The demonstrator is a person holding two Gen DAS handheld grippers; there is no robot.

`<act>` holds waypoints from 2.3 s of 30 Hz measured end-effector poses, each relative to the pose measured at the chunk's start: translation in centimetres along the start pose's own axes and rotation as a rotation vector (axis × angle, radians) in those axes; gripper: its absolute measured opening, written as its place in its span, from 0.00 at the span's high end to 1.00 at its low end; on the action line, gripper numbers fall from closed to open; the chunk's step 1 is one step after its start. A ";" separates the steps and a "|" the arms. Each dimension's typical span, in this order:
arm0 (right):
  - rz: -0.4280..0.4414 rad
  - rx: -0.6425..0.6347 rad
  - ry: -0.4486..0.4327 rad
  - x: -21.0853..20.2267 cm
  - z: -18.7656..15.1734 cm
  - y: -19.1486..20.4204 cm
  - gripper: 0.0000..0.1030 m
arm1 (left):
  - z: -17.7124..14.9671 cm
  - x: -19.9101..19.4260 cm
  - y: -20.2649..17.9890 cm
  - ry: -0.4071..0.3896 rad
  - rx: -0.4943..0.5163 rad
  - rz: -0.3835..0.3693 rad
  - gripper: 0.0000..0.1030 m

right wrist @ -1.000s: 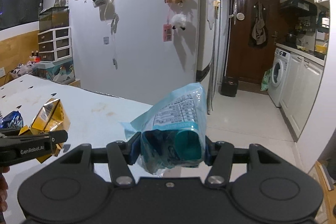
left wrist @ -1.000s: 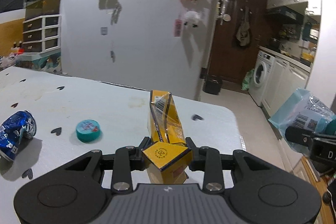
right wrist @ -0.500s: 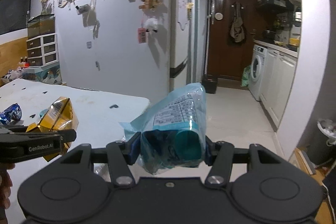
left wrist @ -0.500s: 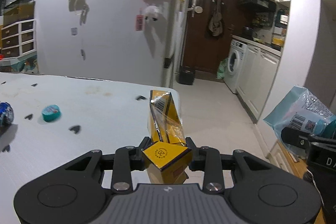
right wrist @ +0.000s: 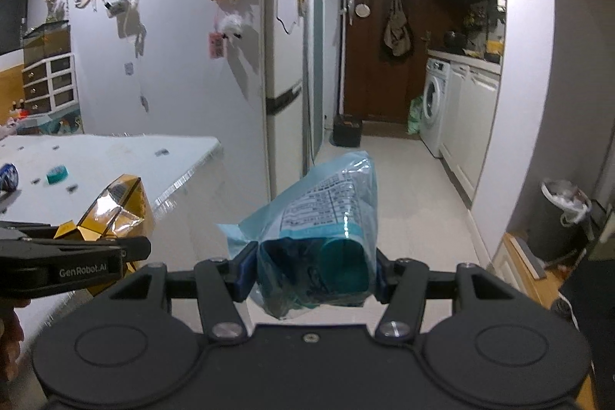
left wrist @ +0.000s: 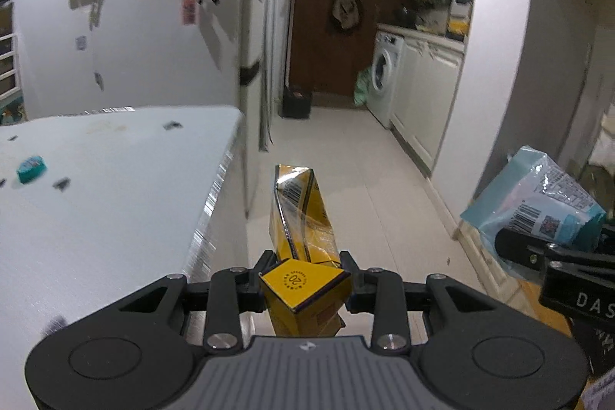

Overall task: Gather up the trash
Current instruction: 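Carry the held box and snack bag off the counter over the yellow bin, then open the left tool over the bin while the right tool releases the bag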

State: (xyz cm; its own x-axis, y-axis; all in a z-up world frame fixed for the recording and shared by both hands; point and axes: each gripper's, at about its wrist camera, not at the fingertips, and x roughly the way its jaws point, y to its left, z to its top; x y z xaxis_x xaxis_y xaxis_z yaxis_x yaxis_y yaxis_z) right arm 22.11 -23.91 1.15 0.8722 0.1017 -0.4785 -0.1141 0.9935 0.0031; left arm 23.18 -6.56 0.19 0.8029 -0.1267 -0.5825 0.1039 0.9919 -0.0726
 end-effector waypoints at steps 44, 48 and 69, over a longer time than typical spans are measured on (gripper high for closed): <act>0.003 0.138 0.767 26.0 -21.9 -6.2 0.43 | -17.2 31.9 -2.7 0.780 0.037 -0.093 0.64; 0.014 0.142 0.801 27.2 -23.0 -6.0 0.43 | -18.6 33.5 -2.4 0.832 0.046 -0.082 0.64; 0.059 0.172 0.779 27.9 -24.6 -6.0 0.22 | -20.4 34.6 -1.4 0.840 0.044 -0.020 0.30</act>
State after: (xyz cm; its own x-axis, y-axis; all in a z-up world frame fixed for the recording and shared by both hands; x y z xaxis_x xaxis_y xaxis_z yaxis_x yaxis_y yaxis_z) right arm 35.45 -28.32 -33.88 0.2762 0.1521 -0.9490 -0.0194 0.9881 0.1527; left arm 38.82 -12.27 -36.35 0.0984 -0.0832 -0.9917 0.1501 0.9863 -0.0678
